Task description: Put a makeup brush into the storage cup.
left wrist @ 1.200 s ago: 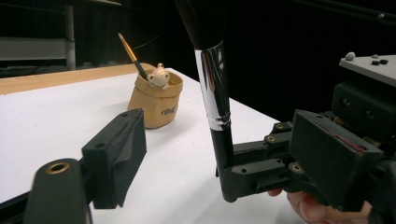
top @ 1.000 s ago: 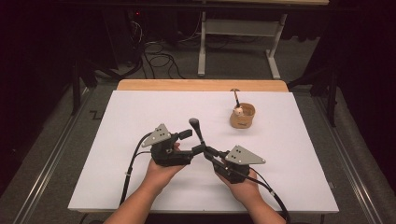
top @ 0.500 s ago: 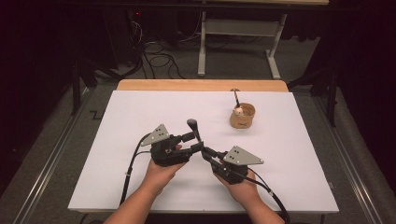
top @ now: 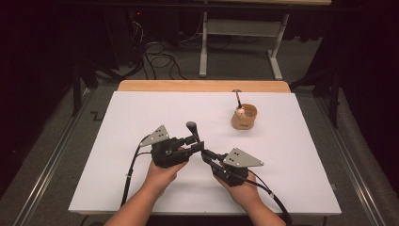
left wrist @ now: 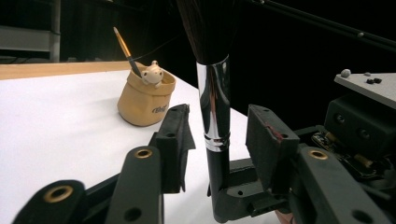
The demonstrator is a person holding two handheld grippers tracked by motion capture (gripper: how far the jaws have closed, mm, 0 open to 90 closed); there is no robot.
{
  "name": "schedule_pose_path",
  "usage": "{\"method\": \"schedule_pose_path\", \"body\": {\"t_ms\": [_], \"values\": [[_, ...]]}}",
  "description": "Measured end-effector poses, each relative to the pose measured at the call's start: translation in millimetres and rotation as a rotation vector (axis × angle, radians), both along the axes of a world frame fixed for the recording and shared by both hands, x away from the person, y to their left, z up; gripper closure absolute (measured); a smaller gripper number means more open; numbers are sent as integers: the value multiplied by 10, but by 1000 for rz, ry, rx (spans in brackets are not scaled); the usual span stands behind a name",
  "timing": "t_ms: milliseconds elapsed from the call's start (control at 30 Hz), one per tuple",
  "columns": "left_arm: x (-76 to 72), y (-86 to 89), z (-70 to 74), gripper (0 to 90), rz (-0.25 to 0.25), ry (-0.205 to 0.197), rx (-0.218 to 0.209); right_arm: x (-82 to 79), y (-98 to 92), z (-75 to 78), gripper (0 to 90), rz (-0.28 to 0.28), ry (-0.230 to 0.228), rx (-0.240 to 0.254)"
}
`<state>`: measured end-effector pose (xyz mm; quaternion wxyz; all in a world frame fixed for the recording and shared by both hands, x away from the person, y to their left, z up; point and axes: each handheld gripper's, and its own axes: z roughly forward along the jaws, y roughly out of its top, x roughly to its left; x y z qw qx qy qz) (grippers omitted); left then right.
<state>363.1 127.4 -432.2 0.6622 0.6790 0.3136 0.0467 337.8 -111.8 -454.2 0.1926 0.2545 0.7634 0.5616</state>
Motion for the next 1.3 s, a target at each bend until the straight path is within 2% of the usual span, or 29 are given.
{"method": "schedule_pose_path", "body": {"t_ms": [133,367,667,900,1300], "values": [[4,17,-5,644,2,2,-17,-4,-1,1,806,-2,1,-6],[12,50,0,655,10,3,-40,-1,8,-10,807,4,0,-2],[4,67,12,680,18,-8,-44,-10,25,-25,807,7,4,-24],[1,84,5,745,28,-10,-52,-11,27,-30,806,9,2,-30],[17,86,-12,775,6,9,-79,-10,33,-39,806,4,4,-28]]}}
